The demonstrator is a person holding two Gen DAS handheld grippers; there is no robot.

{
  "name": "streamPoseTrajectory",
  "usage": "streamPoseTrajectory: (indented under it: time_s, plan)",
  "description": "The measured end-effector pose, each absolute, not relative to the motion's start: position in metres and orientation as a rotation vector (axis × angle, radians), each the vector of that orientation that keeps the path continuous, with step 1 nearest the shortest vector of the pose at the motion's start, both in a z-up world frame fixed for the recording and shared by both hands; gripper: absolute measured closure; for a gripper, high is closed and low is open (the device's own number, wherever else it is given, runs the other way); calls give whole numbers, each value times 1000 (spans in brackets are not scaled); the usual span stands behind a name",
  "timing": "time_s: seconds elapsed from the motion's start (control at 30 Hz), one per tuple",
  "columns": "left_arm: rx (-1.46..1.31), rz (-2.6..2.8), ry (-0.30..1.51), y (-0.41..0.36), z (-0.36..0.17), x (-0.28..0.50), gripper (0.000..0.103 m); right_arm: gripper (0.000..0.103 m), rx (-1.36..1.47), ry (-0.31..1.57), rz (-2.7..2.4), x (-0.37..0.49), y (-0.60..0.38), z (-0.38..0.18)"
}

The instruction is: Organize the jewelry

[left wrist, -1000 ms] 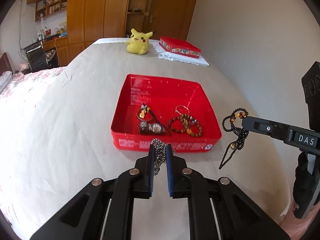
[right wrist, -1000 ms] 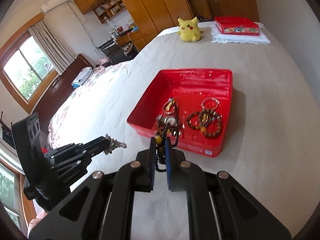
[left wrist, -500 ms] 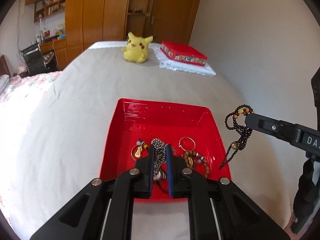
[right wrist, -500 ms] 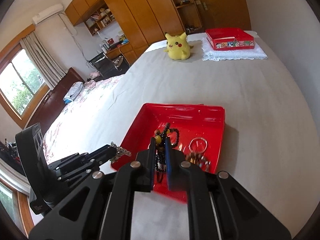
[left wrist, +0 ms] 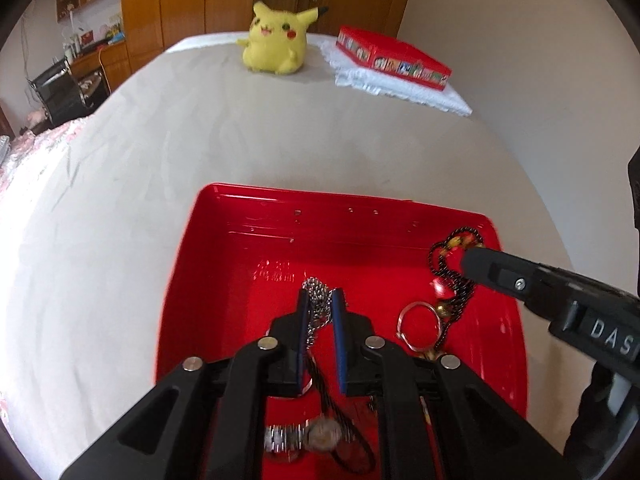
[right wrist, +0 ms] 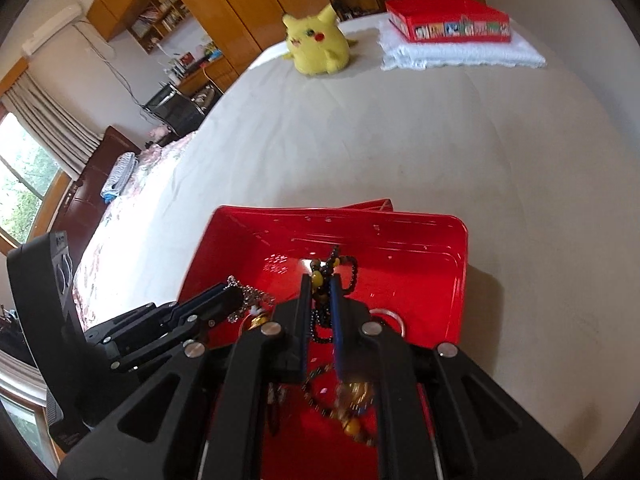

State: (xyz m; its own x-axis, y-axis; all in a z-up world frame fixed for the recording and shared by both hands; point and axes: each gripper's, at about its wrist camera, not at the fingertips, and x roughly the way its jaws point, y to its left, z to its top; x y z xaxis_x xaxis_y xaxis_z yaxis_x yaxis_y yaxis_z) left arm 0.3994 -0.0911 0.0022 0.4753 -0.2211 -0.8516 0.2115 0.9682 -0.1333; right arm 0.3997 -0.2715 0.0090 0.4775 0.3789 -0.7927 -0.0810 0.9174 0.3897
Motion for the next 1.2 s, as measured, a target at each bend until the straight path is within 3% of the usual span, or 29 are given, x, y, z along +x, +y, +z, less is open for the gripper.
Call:
streamPoseTrajectory:
  time_s: [0.07, 0.1, 0.27, 0.37, 0.53, 0.6, 0.63, 0.77, 0.83, 1.07, 1.2]
  plan:
    - [-3, -235, 1049, -92, -4, 411, 75, 61, 311, 1049, 256, 409, -271, 2]
    - [3, -229, 1051, -92, -5, 415, 68, 62, 307, 1045, 247, 413, -272, 0]
    - [5, -220, 1041, -88, -2, 422, 66, 64, 285, 1017, 235, 419, -276, -4]
    - [-12, -225, 1033, -82, 5, 416, 59, 64, 283, 1004, 239, 412, -279, -1]
    - [8, -220, 988, -72, 21, 391, 39, 64, 291, 983, 272, 386, -279, 11]
    - [18, -210, 973, -67, 27, 376, 36, 63, 284, 974, 281, 376, -277, 15]
    - [16, -207, 965, -64, 30, 366, 28, 59, 279, 969, 284, 368, -276, 18]
    - [30, -205, 934, -55, 39, 338, 19, 42, 261, 952, 283, 343, -272, 26]
    - [52, -200, 931, -52, 41, 324, 9, 33, 239, 948, 272, 329, -270, 29]
    - [55, -155, 924, -41, 45, 285, 4, 15, 213, 917, 231, 292, -267, 37]
    - [43, -159, 934, -33, 44, 272, 4, 12, 189, 922, 197, 275, -267, 37]
